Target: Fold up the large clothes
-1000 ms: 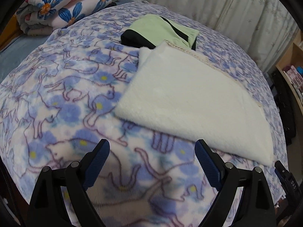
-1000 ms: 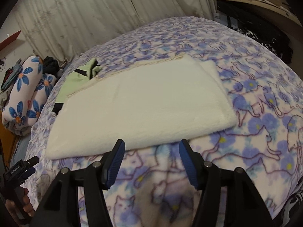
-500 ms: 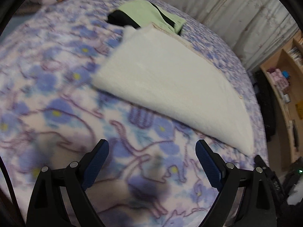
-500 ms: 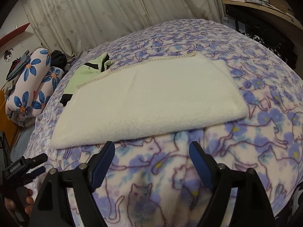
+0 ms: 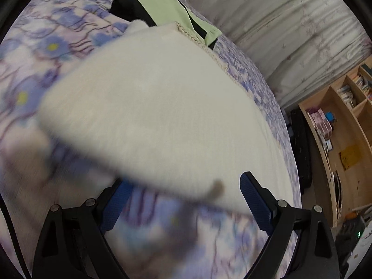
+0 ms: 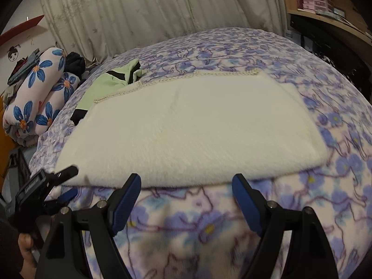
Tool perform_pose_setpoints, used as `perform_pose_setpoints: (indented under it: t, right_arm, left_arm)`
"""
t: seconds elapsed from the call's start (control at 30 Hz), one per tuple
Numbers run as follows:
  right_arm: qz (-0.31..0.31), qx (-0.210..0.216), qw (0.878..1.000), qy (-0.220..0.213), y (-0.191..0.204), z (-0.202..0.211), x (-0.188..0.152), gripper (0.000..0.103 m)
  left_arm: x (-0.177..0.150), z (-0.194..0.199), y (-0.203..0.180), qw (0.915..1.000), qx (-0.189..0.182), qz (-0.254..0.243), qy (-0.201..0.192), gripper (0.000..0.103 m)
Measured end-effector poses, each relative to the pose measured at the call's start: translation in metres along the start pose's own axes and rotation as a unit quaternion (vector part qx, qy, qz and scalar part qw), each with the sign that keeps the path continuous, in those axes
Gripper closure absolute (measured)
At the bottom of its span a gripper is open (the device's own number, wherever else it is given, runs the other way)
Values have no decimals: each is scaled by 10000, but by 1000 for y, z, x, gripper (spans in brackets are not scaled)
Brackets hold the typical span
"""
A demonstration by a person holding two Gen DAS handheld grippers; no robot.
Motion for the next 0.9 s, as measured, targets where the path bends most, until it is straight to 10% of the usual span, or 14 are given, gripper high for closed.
perform_pose_setpoints:
  t: [0.13,0.23,0.4,0.67,0.9]
  right_arm:
    - [76,19,9999,-101,7,-15,13,24]
    - [158,-10,9999,-46,13,-33,24,44]
    - [404,62,9989,231,28,-68,41,91]
    - [861,276,9930,755,44,-122,46,91]
    - [150,987,9899,1010,19,-115,40,90]
  left_arm:
    - [26,-23,4,9996,-53,243,-166,11]
    - [46,-33,1,9989,1,198,-422,18]
    - [64,-28,-3,9971,138,-13,-752,73]
    - [69,13,-84,9791,450,-1410,-1398,81]
    - [46,20,-188,9459,519,-2790,-1576,81]
Point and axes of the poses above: each gripper's, at about its wrist camera, not at the fingertips, and z roughly against the way its jaws point, y to its left, x to its top, the point moved 5 cm from there along -z, roughly the way its jaws point, and after that the axes turned 1 degree about x, right-handed, at the moved point
